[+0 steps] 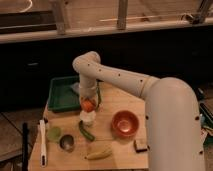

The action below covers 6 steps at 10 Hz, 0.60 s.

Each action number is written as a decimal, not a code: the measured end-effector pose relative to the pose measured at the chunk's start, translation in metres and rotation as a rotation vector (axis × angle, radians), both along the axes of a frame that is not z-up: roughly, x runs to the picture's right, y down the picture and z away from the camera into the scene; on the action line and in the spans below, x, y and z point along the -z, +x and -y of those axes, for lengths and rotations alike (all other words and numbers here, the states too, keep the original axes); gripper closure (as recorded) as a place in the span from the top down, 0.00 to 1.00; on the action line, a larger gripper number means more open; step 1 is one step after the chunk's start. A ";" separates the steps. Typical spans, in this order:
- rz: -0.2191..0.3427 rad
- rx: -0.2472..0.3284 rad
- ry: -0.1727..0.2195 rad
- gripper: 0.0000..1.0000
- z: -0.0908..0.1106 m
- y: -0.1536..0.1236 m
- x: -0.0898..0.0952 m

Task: Place apple in paper cup

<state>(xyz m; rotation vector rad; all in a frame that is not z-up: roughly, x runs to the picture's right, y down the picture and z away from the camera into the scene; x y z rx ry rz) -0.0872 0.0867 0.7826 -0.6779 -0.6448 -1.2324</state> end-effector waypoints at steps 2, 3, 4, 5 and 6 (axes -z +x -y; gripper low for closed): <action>-0.001 -0.001 0.000 0.36 0.000 0.000 0.000; -0.006 -0.005 -0.001 0.36 0.000 0.000 0.000; -0.007 -0.006 -0.001 0.36 0.000 0.000 0.000; -0.007 -0.006 -0.001 0.36 0.000 0.000 0.000; -0.007 -0.006 -0.001 0.36 0.000 0.000 0.000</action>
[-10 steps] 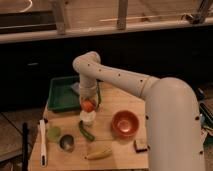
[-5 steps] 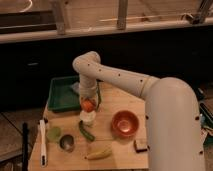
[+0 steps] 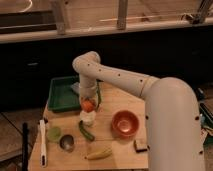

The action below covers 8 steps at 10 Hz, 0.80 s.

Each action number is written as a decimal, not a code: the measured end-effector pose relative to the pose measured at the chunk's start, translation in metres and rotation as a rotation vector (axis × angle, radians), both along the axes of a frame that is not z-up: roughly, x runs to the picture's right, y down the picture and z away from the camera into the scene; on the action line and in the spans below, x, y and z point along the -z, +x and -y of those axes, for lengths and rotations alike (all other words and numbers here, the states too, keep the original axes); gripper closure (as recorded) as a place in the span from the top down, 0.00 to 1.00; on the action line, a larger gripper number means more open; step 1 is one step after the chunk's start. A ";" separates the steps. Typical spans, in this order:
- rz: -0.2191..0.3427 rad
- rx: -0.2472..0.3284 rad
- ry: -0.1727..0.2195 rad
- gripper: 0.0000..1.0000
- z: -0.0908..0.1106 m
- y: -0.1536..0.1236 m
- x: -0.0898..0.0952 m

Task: Place apple in paper cup

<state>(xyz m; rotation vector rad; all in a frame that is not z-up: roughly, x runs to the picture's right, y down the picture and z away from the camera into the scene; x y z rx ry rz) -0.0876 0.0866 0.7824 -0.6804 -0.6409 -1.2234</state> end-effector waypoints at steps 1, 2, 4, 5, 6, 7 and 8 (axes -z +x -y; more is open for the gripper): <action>-0.002 -0.001 0.000 0.36 0.000 0.000 0.000; -0.003 -0.002 -0.001 0.38 0.000 0.000 0.000; -0.006 -0.004 -0.002 0.41 0.000 0.000 0.000; -0.007 -0.005 -0.002 0.41 0.000 0.000 0.000; -0.008 -0.006 -0.002 0.41 0.000 0.000 0.000; -0.009 -0.007 -0.002 0.41 0.000 0.000 0.000; -0.009 -0.008 0.000 0.41 0.001 0.000 0.001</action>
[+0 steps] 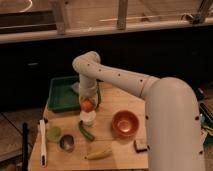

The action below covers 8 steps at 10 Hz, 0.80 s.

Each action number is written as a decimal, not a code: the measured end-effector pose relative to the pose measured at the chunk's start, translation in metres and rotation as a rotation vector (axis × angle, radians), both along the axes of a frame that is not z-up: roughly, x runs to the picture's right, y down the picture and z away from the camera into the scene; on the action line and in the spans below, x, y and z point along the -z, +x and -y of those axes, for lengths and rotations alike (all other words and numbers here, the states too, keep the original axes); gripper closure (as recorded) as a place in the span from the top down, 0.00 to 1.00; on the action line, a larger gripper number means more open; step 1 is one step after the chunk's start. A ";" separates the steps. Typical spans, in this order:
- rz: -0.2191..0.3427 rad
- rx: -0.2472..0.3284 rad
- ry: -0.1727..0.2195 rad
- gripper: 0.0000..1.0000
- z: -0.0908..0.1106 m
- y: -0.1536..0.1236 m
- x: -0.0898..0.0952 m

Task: Place apple in paper cup

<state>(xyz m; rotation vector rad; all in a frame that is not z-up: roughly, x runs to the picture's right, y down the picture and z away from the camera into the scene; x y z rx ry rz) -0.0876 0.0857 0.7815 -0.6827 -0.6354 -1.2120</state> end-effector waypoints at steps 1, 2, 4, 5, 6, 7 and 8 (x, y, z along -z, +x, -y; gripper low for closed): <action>-0.001 -0.001 -0.001 0.41 0.000 0.000 0.000; -0.002 -0.001 -0.001 0.41 0.000 0.000 0.000; -0.006 -0.003 -0.001 0.41 -0.001 0.000 0.000; -0.007 -0.004 0.000 0.41 0.000 0.000 0.000; -0.008 -0.005 0.000 0.44 0.000 0.001 0.000; -0.008 -0.005 0.000 0.47 0.000 0.001 0.000; -0.010 -0.005 0.001 0.47 0.000 0.001 0.000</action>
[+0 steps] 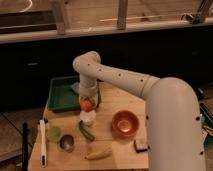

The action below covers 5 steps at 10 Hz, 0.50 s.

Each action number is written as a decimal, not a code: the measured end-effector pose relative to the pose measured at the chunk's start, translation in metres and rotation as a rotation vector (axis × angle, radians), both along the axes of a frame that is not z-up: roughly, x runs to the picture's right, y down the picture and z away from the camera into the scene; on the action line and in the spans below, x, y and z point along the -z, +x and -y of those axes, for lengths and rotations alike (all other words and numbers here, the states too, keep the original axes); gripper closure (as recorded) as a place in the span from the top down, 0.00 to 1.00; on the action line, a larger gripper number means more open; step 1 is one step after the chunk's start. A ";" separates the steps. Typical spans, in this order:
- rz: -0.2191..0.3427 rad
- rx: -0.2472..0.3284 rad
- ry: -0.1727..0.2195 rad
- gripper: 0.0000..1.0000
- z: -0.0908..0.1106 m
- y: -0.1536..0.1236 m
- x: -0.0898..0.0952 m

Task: Place apple in paper cup

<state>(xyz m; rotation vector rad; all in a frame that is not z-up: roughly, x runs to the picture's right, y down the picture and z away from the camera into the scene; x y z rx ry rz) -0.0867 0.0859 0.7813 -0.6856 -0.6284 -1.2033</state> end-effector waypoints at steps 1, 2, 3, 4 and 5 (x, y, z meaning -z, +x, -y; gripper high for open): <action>0.000 0.000 0.000 0.46 0.000 -0.001 0.000; -0.002 -0.002 -0.001 0.41 0.000 0.000 0.000; -0.004 -0.003 0.000 0.40 0.000 0.000 0.000; -0.004 -0.003 0.000 0.40 0.000 0.000 0.000; -0.005 -0.004 0.000 0.40 0.000 0.001 0.000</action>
